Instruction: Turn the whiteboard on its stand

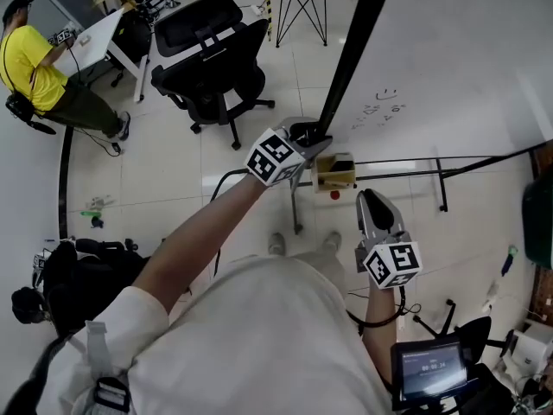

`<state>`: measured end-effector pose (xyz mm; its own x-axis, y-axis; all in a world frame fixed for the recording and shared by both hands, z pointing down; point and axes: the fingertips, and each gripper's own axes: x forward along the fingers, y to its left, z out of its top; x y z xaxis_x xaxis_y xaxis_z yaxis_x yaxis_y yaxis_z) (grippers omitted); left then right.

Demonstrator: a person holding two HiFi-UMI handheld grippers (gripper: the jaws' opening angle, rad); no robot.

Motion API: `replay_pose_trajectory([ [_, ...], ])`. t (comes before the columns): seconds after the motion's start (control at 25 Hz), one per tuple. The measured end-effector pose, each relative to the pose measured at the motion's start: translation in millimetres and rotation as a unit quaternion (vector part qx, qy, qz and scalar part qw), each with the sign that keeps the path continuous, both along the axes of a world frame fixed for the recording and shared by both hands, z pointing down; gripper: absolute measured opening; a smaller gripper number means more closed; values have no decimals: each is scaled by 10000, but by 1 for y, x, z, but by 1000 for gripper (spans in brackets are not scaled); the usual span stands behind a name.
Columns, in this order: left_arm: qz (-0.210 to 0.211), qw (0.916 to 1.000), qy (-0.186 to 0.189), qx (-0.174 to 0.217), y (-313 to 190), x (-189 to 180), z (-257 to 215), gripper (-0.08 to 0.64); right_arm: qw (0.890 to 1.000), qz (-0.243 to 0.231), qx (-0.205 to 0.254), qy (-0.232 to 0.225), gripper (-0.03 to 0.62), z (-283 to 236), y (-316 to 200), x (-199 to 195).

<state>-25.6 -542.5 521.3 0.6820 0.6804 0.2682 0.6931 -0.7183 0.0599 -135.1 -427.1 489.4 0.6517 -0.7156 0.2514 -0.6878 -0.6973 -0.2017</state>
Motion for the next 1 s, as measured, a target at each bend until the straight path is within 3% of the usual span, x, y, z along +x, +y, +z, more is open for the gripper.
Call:
replay_pose_trajectory([
  [0.16,-143,9998,-51,-109,-5,-1,-3,196,10000,60,18,-58,55,3,1,-6],
  [0.24,-275,9994,-93,-172,-12,-1,-5,265,9999,106,-3,-122,55,7,4,-9],
  [0.36,-501,9983,-43,-309,-29,-16,-12,293,9996,169,-73,-217,55,14,11,-16],
  [0.56,-1051,9912,65,-807,-66,-52,-24,293,9994,203,-172,-232,55,14,26,-14],
  [0.68,-1268,9883,52,-843,-75,-70,-24,290,9993,226,-180,-218,55,11,37,-11],
  [1.0,-1342,9863,56,-957,-35,-100,-32,229,9990,393,-144,-158,55,10,74,4],
])
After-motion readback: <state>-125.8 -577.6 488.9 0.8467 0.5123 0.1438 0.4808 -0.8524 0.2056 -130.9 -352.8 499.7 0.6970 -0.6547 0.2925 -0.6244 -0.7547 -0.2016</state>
